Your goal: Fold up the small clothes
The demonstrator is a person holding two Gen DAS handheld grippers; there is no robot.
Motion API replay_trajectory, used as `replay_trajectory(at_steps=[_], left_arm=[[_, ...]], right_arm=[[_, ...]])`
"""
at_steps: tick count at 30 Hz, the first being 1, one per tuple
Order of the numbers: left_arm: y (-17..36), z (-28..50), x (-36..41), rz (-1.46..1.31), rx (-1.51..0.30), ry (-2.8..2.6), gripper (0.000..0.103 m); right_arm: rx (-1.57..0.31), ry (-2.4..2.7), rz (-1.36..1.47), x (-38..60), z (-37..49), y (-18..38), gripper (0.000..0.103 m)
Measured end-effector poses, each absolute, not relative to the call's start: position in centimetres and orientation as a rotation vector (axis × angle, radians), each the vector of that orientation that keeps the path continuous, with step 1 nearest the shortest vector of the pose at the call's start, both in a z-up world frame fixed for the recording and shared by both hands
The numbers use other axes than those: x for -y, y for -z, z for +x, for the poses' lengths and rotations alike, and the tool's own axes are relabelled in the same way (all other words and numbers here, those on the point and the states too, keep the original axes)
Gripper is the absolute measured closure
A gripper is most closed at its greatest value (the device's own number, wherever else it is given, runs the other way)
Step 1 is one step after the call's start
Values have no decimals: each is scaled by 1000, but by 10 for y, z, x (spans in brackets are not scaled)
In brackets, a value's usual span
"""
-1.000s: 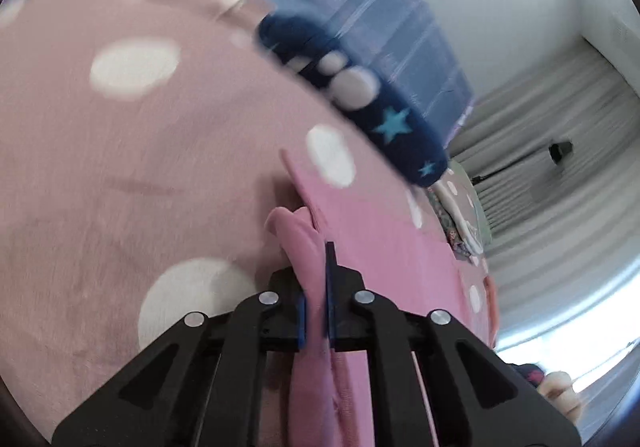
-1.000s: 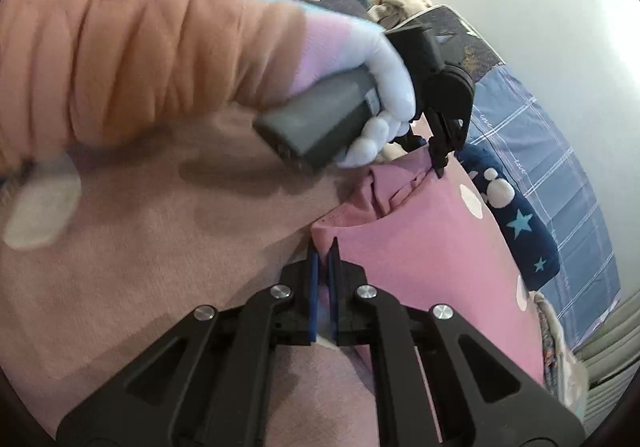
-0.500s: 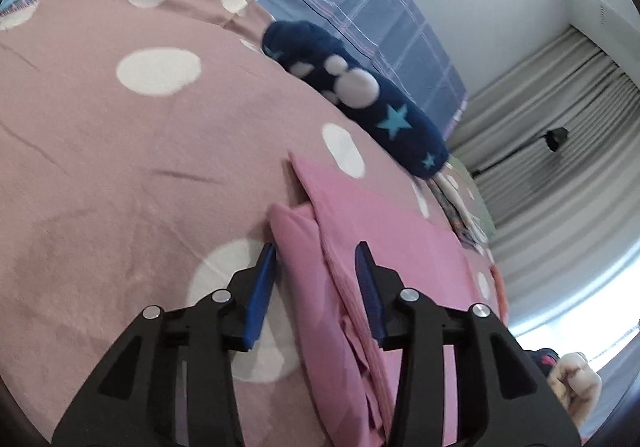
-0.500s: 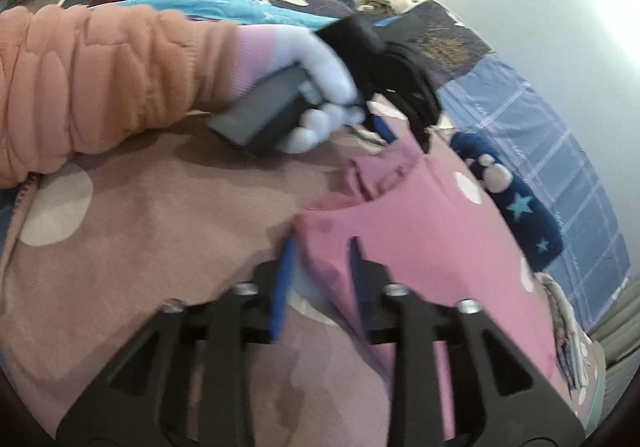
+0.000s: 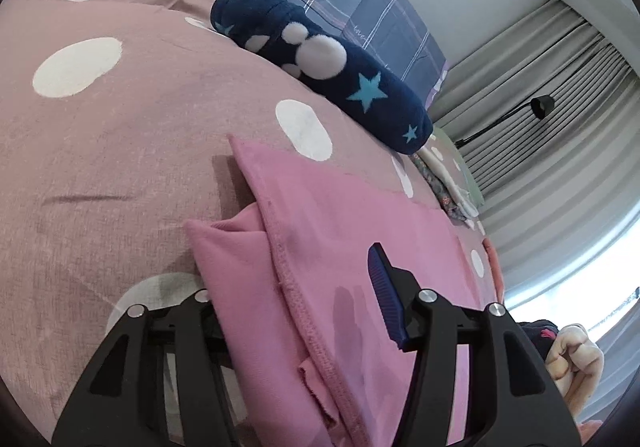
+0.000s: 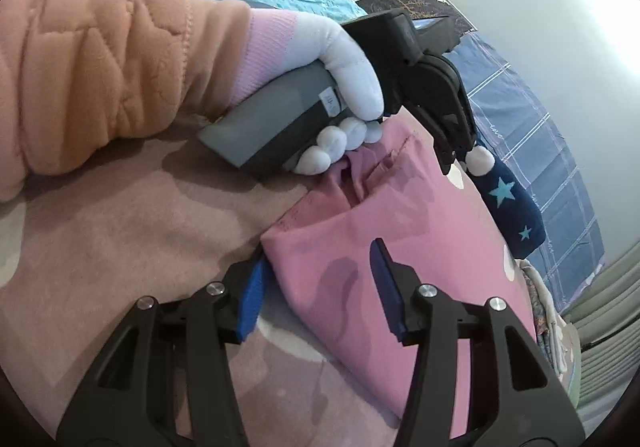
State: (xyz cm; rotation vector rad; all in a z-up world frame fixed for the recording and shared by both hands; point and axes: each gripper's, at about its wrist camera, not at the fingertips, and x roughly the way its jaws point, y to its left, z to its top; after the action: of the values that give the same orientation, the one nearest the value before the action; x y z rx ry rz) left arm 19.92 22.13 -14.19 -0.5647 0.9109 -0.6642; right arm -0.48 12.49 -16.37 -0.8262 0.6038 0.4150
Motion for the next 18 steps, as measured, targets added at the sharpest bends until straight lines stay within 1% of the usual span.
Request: replay_trajectory(at_steps=[1, 2, 3, 4, 5, 6, 7, 9, 10, 12, 13, 15, 16, 18], left_arm=[[144, 199, -224, -578, -910, 659, 55], [145, 199, -226, -584, -913, 648, 65], [147, 200, -227, -590, -921, 631, 72], [150, 202, -228, -604, -936, 620, 90], [152, 203, -228, -623, -949, 629, 93], [151, 203, -227, -623, -946, 624, 93], [147, 202, -226, -614, -940, 615, 94], [130, 196, -223, -574, -891, 612, 94], [120, 194, -222, -553, -862, 620, 94], [119, 199, -222, -518, -870, 593, 94], [126, 203, -221, -508, -908, 560, 94], [138, 205, -217, -496, -946, 538, 94], [140, 202, -219, -512, -930, 545, 93], [139, 201, -225, -550, -928, 548, 91]], right_arm=[[-604, -413, -823, -125, -4, 164, 52], [-604, -415, -816, -124, -4, 165, 52], [-608, -421, -803, -122, -2, 165, 52], [-619, -432, -778, -120, 1, 164, 54], [-631, -444, -752, -117, 5, 162, 58], [-650, -461, -719, -115, 9, 161, 66], [-665, -458, -702, -115, 14, 161, 97], [-642, -467, -663, -110, 14, 153, 98], [-589, -478, -655, -107, 4, 145, 98], [-521, -471, -696, -109, -8, 138, 99], [-515, -476, -723, -112, -12, 139, 99], [-562, -492, -720, -112, -5, 148, 99], [-614, -503, -698, -110, 2, 153, 99], [-637, -505, -656, -106, 7, 152, 99]])
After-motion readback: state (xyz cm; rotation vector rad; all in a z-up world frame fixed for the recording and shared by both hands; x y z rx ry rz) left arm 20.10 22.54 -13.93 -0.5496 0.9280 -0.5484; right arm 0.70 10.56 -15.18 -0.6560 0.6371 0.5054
